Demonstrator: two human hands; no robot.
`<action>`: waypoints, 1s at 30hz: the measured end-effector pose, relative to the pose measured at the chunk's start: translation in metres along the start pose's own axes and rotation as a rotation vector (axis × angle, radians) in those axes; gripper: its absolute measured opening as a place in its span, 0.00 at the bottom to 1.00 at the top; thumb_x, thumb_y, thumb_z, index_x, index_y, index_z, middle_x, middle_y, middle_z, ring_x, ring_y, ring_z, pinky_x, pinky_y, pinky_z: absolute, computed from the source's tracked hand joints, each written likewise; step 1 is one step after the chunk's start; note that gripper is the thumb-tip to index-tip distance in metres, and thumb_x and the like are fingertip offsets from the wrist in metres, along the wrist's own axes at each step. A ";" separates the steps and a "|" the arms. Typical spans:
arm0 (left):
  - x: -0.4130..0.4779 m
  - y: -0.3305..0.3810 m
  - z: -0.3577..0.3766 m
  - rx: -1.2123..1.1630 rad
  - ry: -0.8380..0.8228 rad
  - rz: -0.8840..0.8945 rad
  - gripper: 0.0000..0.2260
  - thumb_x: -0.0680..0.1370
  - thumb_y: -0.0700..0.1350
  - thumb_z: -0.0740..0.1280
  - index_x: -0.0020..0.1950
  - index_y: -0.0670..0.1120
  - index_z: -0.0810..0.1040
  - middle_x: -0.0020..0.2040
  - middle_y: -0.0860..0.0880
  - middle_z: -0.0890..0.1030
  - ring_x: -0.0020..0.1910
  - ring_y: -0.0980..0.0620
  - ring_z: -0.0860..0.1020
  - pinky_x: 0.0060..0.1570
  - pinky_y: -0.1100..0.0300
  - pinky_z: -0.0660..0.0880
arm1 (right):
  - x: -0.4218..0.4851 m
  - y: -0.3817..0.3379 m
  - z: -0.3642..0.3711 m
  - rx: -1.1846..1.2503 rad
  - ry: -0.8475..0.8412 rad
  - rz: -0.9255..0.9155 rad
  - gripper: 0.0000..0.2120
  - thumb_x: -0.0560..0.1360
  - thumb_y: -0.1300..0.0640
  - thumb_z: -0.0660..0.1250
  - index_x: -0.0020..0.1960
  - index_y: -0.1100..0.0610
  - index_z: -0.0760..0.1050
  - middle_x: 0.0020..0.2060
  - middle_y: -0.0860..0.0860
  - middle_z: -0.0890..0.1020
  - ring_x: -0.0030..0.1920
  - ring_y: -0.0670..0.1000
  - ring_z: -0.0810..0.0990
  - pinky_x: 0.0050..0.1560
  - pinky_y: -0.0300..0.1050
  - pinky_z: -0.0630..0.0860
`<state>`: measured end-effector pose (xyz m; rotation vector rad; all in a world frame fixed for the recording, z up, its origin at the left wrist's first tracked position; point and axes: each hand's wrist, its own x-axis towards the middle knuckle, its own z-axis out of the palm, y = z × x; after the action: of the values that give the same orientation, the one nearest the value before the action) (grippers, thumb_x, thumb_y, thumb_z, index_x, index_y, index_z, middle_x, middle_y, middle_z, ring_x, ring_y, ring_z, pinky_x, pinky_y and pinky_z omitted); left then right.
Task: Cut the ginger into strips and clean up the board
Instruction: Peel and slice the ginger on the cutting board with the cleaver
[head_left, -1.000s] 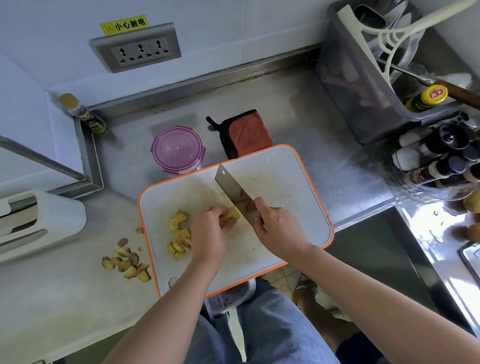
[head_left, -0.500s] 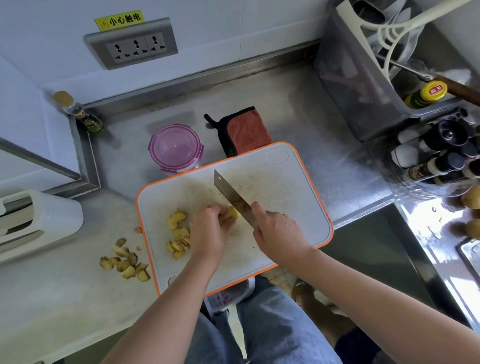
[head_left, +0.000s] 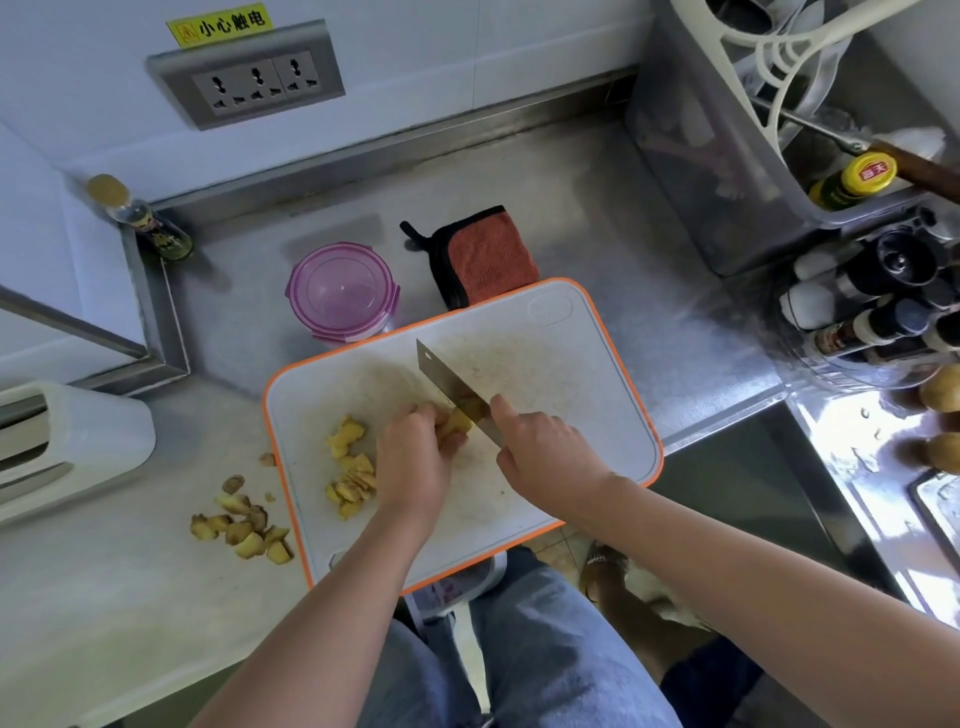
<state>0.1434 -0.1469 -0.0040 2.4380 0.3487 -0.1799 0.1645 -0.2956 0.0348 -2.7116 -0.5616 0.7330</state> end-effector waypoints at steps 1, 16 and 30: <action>-0.001 -0.001 0.001 -0.012 0.007 -0.011 0.08 0.74 0.46 0.73 0.50 0.45 0.81 0.45 0.49 0.80 0.42 0.52 0.75 0.41 0.63 0.65 | -0.001 0.002 0.000 0.018 0.009 0.000 0.09 0.78 0.62 0.54 0.56 0.55 0.60 0.29 0.50 0.67 0.28 0.50 0.67 0.30 0.44 0.63; -0.022 -0.012 0.003 0.202 -0.010 0.241 0.17 0.67 0.35 0.76 0.51 0.45 0.75 0.53 0.48 0.69 0.51 0.47 0.73 0.44 0.57 0.74 | -0.006 0.010 0.009 0.230 0.143 0.111 0.04 0.79 0.59 0.54 0.52 0.54 0.60 0.30 0.52 0.69 0.30 0.54 0.69 0.29 0.46 0.63; -0.026 -0.009 0.011 0.005 0.061 0.059 0.11 0.72 0.46 0.75 0.52 0.45 0.81 0.46 0.48 0.79 0.46 0.46 0.78 0.44 0.54 0.75 | -0.012 0.005 0.007 0.119 0.110 0.047 0.04 0.79 0.59 0.54 0.50 0.54 0.58 0.29 0.52 0.68 0.31 0.56 0.71 0.30 0.48 0.66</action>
<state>0.1154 -0.1524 -0.0125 2.4596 0.3032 -0.0805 0.1531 -0.3041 0.0321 -2.6435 -0.4160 0.6035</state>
